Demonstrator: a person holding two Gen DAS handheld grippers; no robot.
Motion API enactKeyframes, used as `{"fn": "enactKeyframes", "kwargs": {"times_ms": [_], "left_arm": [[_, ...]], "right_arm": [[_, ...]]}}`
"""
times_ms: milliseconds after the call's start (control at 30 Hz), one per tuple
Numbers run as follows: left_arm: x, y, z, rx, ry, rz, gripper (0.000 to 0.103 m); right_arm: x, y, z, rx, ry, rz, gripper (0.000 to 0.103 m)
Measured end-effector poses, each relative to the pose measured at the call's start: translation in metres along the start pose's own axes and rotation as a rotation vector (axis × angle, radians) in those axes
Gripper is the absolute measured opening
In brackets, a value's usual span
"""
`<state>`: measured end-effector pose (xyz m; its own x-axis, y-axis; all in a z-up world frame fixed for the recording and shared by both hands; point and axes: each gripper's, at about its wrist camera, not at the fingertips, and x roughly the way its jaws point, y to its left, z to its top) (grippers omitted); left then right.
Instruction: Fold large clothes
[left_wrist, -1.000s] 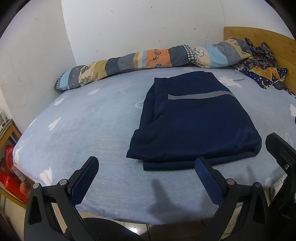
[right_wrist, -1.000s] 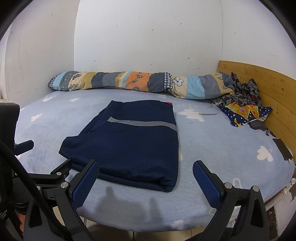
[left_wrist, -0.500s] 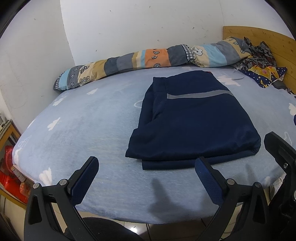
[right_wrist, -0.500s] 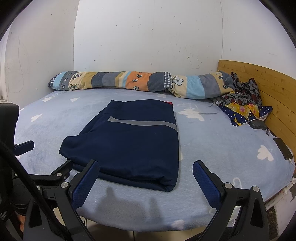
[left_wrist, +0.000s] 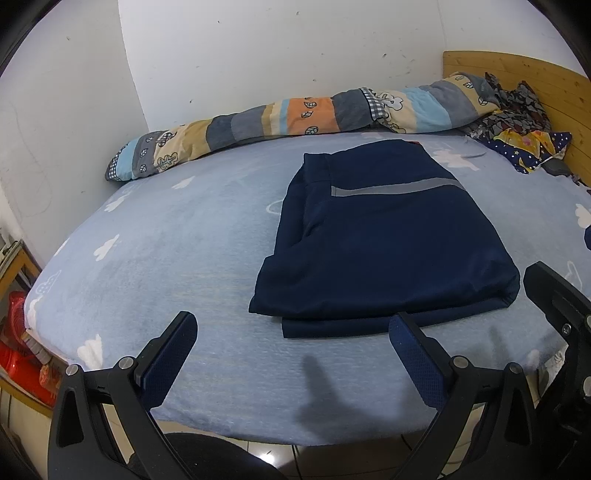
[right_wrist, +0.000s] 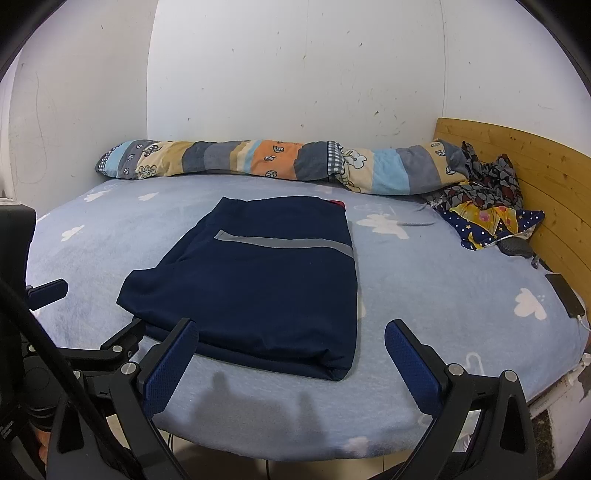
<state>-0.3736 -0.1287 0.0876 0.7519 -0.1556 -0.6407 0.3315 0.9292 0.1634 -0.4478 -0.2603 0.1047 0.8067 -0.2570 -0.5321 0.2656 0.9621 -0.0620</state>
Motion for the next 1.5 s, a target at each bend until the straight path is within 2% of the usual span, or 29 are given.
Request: {"fn": "enactKeyframes", "kwargs": {"times_ms": [1500], "left_arm": [[-0.0025,-0.0002,0.0010,0.005,0.000,-0.004,0.103]], "right_arm": [[0.0010,-0.0021,-0.0027,0.002,0.007,-0.001,0.103]]}}
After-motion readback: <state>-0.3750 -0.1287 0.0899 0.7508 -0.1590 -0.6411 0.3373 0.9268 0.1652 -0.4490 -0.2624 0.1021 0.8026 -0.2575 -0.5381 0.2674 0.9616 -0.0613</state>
